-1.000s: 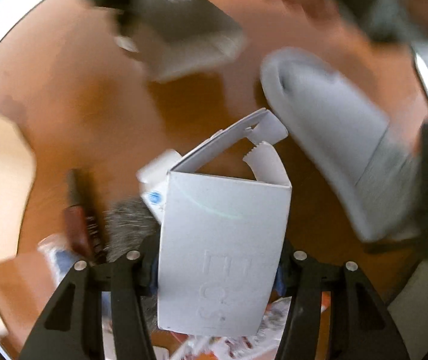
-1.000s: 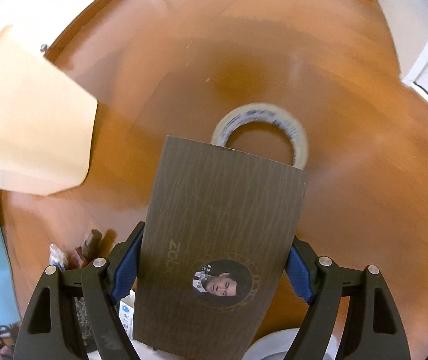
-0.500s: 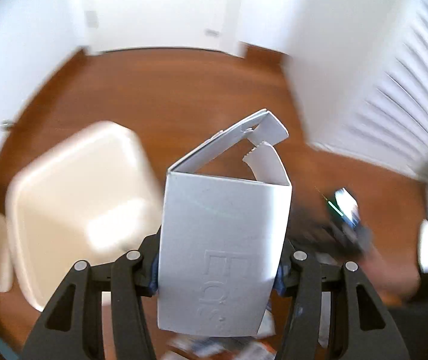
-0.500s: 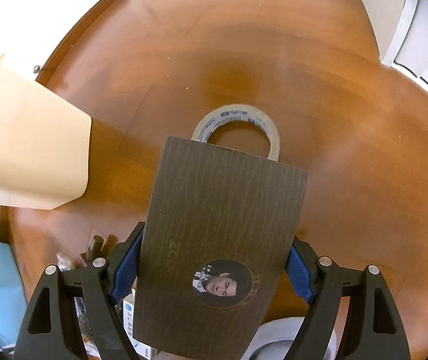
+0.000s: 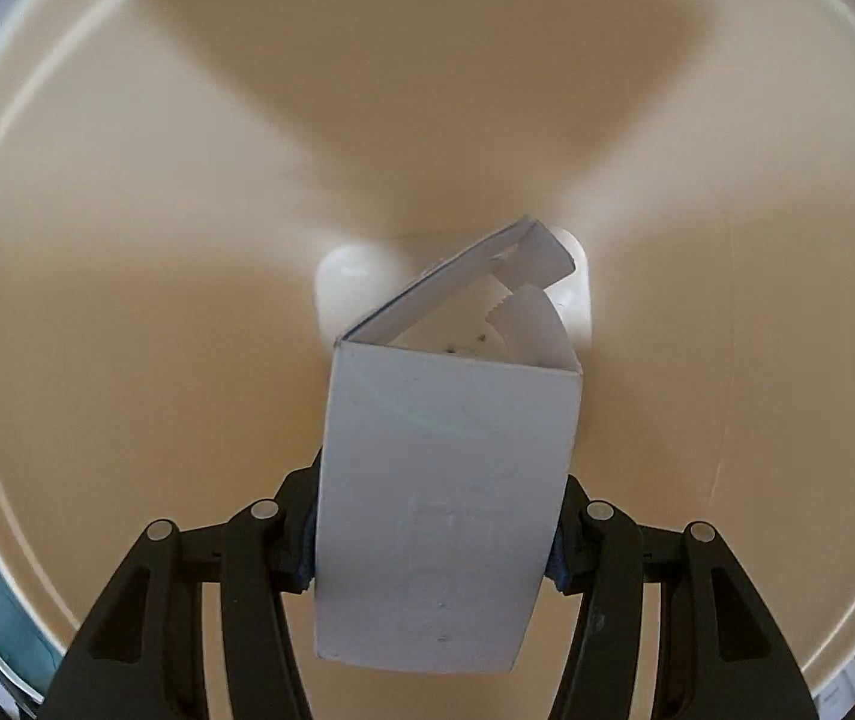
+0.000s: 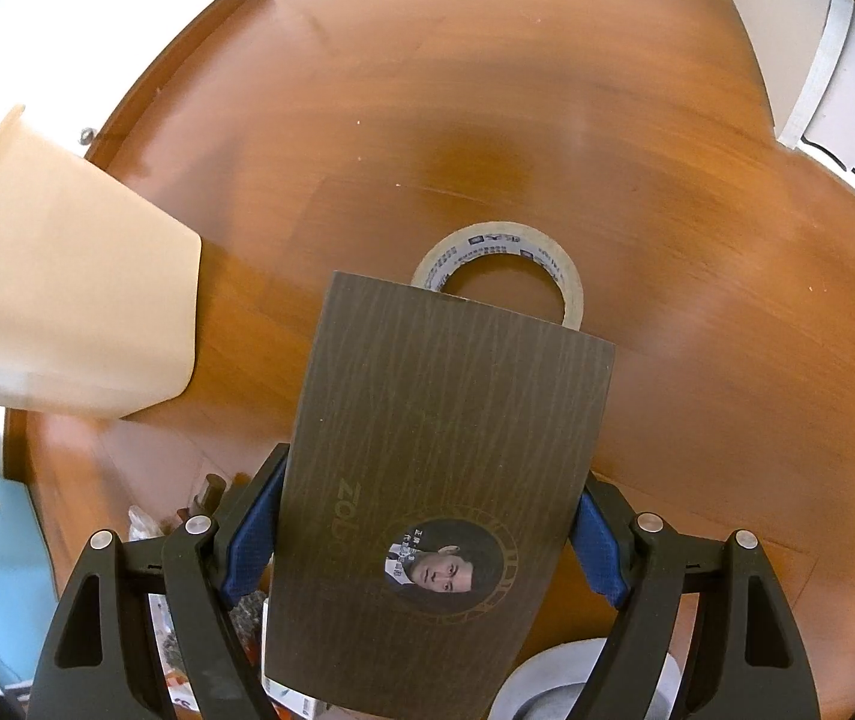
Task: Collect trash
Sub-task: 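Carry the white box over the wastebasket and open the left gripper, then move the brown card over the wastebasket and open the right gripper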
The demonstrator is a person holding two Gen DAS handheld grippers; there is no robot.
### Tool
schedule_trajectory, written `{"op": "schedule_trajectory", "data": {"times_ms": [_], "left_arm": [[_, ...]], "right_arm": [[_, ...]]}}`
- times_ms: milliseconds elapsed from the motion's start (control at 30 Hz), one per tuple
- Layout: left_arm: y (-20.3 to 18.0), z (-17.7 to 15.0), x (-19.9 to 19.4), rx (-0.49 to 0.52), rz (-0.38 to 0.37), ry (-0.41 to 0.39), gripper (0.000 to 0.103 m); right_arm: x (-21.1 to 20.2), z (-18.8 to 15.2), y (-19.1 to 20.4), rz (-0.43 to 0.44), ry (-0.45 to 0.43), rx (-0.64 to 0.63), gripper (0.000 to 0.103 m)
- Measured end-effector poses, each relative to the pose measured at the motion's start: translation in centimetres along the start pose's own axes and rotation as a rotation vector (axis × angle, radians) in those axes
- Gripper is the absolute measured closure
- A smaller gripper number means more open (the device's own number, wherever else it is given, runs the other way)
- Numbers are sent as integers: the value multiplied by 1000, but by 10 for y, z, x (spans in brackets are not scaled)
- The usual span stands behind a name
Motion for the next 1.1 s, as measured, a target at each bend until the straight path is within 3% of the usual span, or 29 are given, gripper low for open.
{"op": "schedule_trajectory", "data": {"times_ms": [67, 133, 167, 300, 400, 500, 567, 667, 733, 800, 900, 1000, 1100], "left_arm": [[-3, 17, -2, 1, -5, -6, 49], [-9, 19, -6, 8, -12, -22, 38], [-11, 19, -9, 8, -12, -32, 28], [-3, 1, -44, -33, -74, -131, 26], [31, -55, -111, -65, -175, -354, 26], [56, -95, -146, -83, -208, -532, 26], [73, -123, -153, -171, -195, -648, 26], [102, -161, -159, -346, -223, -723, 26], [111, -185, -150, -448, -258, -727, 26], [119, -202, -132, -523, -240, -718, 26], [133, -226, -93, -626, -211, -646, 26], [153, -254, -36, -755, -161, -514, 26], [161, -276, 39, -853, -166, -304, 26]], "right_arm": [[4, 9, 2, -2, 4, 0, 20], [2, 12, 4, -3, 2, -5, 20], [1, 12, 5, -2, 0, -7, 20], [-9, 23, 11, 4, -24, -21, 20], [-35, 47, 31, 36, -92, -68, 20], [-77, 86, 76, 94, -216, -168, 20], [-106, 115, 119, 160, -293, -248, 20], [-136, 146, 190, 263, -373, -377, 20], [-138, 160, 241, 295, -367, -474, 20], [-125, 168, 280, 302, -323, -542, 20], [-67, 173, 344, 213, -183, -680, 20], [-4, 167, 386, 93, -38, -803, 20], [52, 152, 414, -28, 92, -923, 19]]}}
Point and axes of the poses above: each gripper's, at about its wrist camera, not at the fingertips, and x roughly the way its jaws point, y to its left, z to its top, the point moved 1 cm from there along x, roughly the way its jaws point, and after that the axes turned 6 degrees about z, right-handed, at the moved point
